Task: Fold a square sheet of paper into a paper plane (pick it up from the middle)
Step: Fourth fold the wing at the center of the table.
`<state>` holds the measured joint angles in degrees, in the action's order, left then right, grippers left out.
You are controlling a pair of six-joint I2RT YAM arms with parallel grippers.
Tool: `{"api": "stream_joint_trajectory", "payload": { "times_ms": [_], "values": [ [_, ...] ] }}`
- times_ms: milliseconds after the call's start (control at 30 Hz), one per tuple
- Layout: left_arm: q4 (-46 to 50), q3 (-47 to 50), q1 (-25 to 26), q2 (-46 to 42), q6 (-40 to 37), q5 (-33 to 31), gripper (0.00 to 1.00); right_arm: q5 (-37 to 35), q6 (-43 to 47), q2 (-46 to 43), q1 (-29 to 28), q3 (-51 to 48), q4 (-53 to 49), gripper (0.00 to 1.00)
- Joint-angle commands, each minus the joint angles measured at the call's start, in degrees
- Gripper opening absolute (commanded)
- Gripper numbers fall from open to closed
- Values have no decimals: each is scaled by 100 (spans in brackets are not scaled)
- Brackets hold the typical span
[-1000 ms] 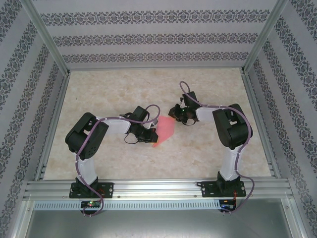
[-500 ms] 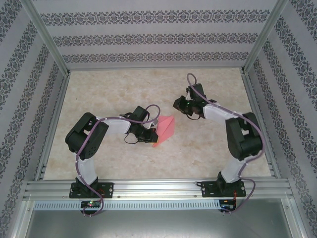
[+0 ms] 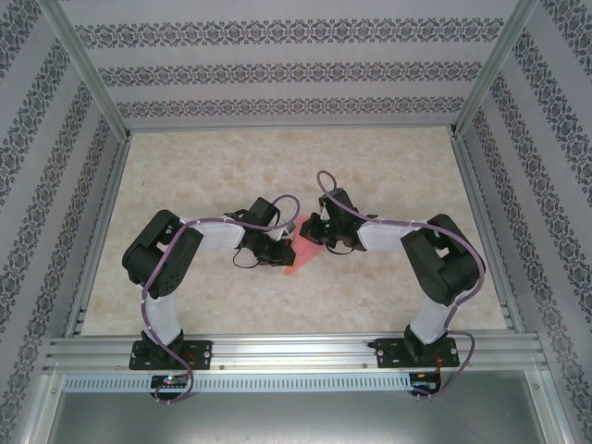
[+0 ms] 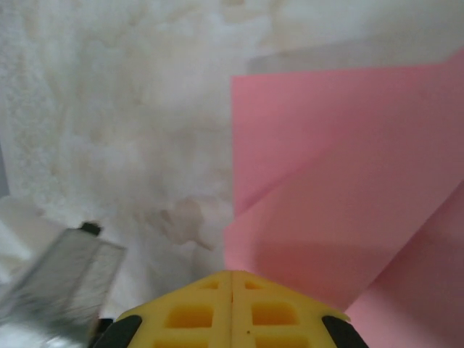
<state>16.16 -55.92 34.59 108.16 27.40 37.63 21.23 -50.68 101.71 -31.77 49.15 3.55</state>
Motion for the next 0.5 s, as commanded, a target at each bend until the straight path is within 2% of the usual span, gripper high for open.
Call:
{"api": "stream_joint_trajectory", "payload": {
  "times_ms": [0, 267, 467],
  "values": [
    [1007, 378, 147, 551, -152, -1046, 0, -57, -117, 291, 10, -83, 421, 6],
    [1025, 239, 140, 129, -32, -693, 1, -188, 200, 464, 25, -301, 119, 6],
    [291, 32, -122, -435, 866, 166, 10, -224, 279, 402, 30, -445, 82, 6]
  ]
}}
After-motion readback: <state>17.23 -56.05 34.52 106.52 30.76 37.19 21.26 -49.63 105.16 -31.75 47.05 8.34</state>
